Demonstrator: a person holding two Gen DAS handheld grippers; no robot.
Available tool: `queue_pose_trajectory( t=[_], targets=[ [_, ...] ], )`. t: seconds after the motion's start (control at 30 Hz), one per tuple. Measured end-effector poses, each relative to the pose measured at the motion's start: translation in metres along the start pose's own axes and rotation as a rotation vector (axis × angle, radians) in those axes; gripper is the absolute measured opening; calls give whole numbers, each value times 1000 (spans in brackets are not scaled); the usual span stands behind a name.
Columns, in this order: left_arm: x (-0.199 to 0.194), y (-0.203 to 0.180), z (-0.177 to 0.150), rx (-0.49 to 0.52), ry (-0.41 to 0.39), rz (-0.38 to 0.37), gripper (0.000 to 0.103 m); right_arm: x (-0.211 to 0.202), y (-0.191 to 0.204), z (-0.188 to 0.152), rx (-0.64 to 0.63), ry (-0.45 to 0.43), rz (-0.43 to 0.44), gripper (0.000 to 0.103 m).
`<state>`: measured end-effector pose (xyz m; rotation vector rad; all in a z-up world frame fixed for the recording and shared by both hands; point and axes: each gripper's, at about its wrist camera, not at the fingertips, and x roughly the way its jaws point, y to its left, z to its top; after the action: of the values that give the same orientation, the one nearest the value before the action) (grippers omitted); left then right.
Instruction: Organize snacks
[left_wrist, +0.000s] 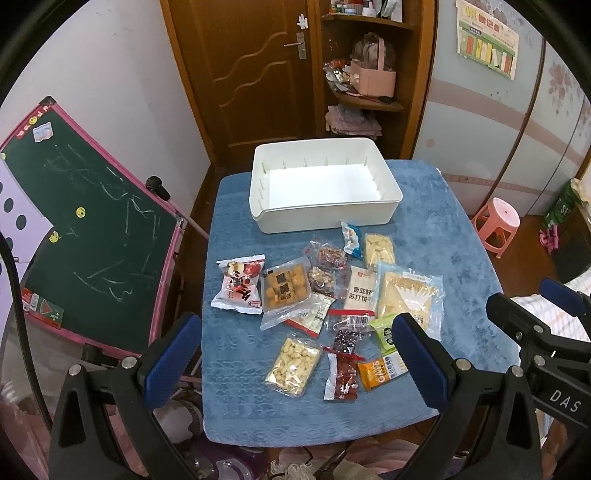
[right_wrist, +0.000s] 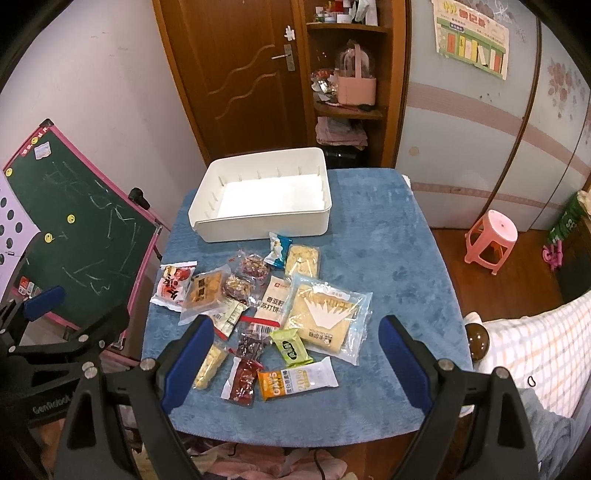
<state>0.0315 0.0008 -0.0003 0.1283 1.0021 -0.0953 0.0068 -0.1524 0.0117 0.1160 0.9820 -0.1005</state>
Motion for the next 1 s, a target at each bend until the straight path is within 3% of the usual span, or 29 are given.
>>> queue_pose_trajectory(
  t=[0.57, 0.8, 0.87, 1.0],
  targets=[
    [51, 20, 1, 74, 97, -60, 102, 38, 17, -10, 86, 120, -55, 92],
    [64, 24, -3, 107, 90, -57, 102, 52, 23, -19, 117, 164, -62, 92],
    [69, 25, -4, 118, 101, -73, 102, 57, 23, -21, 134, 179, -62, 92],
    [94, 26, -12, 143, 169, -177, 102, 77, 7, -32, 229, 225, -57, 92]
  ],
)
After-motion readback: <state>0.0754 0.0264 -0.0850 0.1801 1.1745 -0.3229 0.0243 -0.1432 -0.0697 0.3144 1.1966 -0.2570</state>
